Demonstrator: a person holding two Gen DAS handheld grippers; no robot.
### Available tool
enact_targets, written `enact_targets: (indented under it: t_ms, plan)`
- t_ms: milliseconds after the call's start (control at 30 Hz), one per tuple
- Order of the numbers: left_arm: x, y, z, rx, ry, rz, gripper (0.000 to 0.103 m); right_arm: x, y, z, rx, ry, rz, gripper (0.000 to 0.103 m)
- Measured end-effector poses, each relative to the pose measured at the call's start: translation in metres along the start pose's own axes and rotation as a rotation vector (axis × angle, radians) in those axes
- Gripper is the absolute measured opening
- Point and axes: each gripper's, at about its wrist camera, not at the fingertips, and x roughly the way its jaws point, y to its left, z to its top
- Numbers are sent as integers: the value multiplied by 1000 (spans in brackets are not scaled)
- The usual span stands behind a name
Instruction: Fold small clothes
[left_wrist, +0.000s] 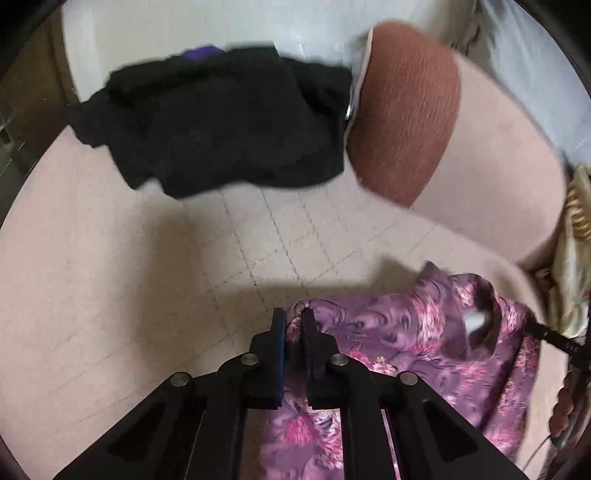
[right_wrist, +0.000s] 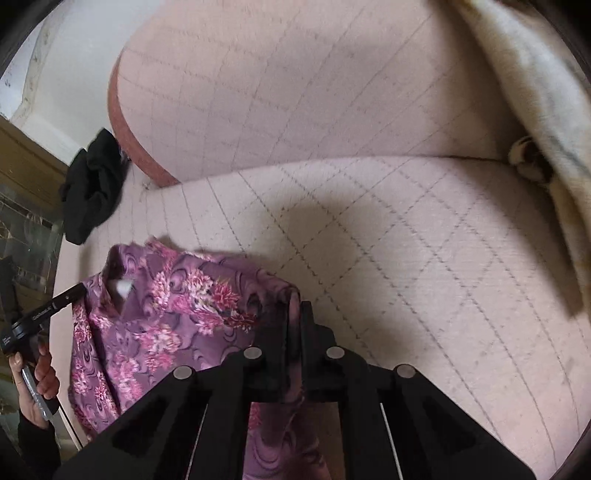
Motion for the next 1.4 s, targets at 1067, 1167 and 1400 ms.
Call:
enact_targets:
  t_ms: [1067, 1167, 1400]
  plan:
    - [-209, 20, -380, -102, -3, -26, 28, -174, -10, -398, 108, -137, 61, 9]
    - [-222, 28, -404, -165, -5, -94, 39, -189, -13, -409, 153, -167, 116, 27]
    - [-242, 53, -405, -342, -44, -220, 70, -203, -22, -439, 290, -175, 326, 53]
